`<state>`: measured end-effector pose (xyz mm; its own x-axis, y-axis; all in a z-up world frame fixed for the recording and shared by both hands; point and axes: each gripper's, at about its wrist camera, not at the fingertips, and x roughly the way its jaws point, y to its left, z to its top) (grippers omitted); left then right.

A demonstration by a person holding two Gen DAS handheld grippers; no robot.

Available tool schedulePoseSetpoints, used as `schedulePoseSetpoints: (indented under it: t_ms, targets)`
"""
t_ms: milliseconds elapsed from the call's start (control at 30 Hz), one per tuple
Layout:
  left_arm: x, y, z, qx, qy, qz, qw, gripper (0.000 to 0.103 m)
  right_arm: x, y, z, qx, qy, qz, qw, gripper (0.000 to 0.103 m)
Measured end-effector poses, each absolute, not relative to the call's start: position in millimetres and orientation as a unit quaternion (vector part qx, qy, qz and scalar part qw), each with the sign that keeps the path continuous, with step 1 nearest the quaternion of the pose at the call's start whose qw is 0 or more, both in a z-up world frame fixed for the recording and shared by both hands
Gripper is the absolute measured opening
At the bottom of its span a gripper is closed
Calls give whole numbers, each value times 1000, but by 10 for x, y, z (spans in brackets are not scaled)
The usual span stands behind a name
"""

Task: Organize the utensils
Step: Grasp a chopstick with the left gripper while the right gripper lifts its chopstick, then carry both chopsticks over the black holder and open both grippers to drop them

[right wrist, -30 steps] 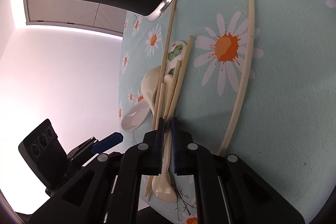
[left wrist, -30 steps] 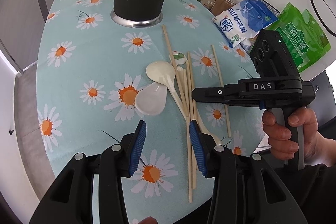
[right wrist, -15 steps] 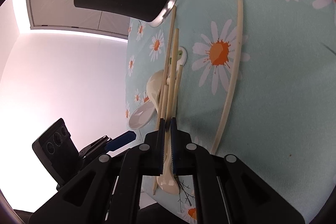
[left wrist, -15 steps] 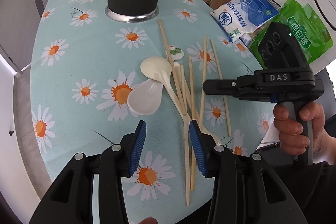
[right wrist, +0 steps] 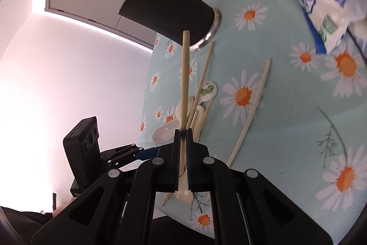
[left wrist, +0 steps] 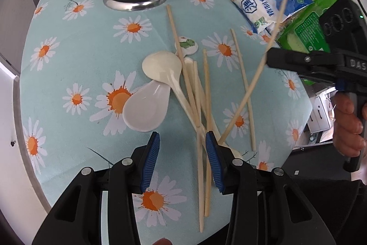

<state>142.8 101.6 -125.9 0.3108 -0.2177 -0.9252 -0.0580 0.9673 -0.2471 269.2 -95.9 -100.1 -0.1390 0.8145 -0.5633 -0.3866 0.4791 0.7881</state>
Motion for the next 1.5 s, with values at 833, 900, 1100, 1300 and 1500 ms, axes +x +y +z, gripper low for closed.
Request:
schedulePoseSetpoints:
  t_ms: [833,900,1100,1300,1500]
  targets:
    - [1594,858,-1377,-82,630,-41,771,5,2759,-1160,-571,163,542,481,670,6]
    - [1591,877,-1367,-87,628,-38,773,4,2766,-1141,-551,161,542,482,670,6]
    - [1549,915,-1260,-89,618,-43,780,4,2766,-1029,-498,147,539,490,669,6]
    - [1478,1031,-1135,-100,604,-33,790,4,2761,-899,-461,133,537,499,667,6]
    - [1425,1087,-1006,-115,586,-33,802,4,2759,-771,-421,122,533,509,665,6]
